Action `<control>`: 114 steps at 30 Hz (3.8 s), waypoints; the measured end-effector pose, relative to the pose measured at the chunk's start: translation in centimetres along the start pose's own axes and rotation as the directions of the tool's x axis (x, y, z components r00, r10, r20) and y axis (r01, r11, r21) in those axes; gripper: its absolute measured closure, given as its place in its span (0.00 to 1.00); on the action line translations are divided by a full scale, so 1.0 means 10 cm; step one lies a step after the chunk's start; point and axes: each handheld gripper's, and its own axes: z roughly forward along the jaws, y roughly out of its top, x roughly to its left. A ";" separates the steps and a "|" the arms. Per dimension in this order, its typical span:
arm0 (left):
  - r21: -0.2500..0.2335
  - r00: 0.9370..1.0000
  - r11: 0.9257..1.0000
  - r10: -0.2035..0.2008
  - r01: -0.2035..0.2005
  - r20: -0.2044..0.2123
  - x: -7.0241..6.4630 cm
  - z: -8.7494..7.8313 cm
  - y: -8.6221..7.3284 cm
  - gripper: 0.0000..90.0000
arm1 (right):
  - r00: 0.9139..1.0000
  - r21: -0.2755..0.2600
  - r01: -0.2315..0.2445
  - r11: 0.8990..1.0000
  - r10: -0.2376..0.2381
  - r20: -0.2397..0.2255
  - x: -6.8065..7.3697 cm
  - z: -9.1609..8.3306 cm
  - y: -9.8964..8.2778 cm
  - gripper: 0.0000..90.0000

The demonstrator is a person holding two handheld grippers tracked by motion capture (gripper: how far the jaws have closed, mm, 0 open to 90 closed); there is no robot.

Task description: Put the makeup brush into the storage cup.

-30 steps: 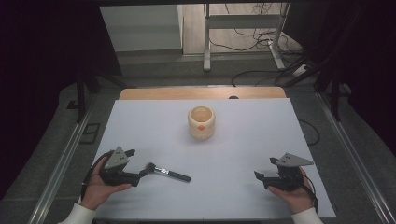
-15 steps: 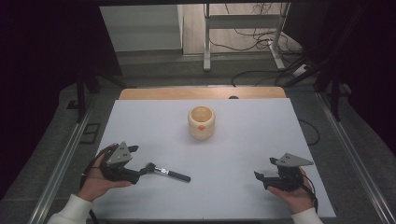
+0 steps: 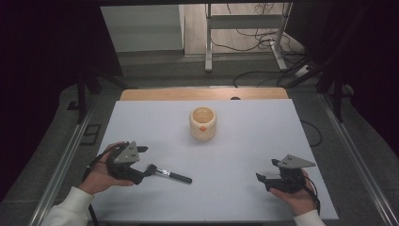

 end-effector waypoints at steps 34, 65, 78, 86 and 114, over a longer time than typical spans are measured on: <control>0.083 0.970 0.970 0.221 -0.230 0.106 0.15 0.27 0.22 0.22 | 1.000 0.001 0.004 1.000 -0.004 -0.007 0.01 0.00 0.00 0.20; 0.164 0.928 0.940 0.248 -0.300 0.279 0.12 0.66 0.16 0.22 | 1.000 0.007 0.004 1.000 -0.004 -0.011 0.00 0.02 -0.01 0.20; 0.202 0.906 0.918 0.263 -0.341 0.331 0.11 0.80 0.13 0.28 | 1.000 0.009 0.005 1.000 -0.004 -0.011 0.00 0.02 -0.01 0.20; 0.230 0.894 0.906 0.257 -0.355 0.366 0.14 0.87 0.10 0.38 | 1.000 0.009 0.006 1.000 -0.006 -0.011 0.00 0.02 -0.01 0.20; 0.174 0.870 0.932 0.213 -0.317 0.445 0.27 0.94 0.05 0.70 | 1.000 0.011 0.007 1.000 -0.007 -0.004 0.00 0.02 -0.01 0.20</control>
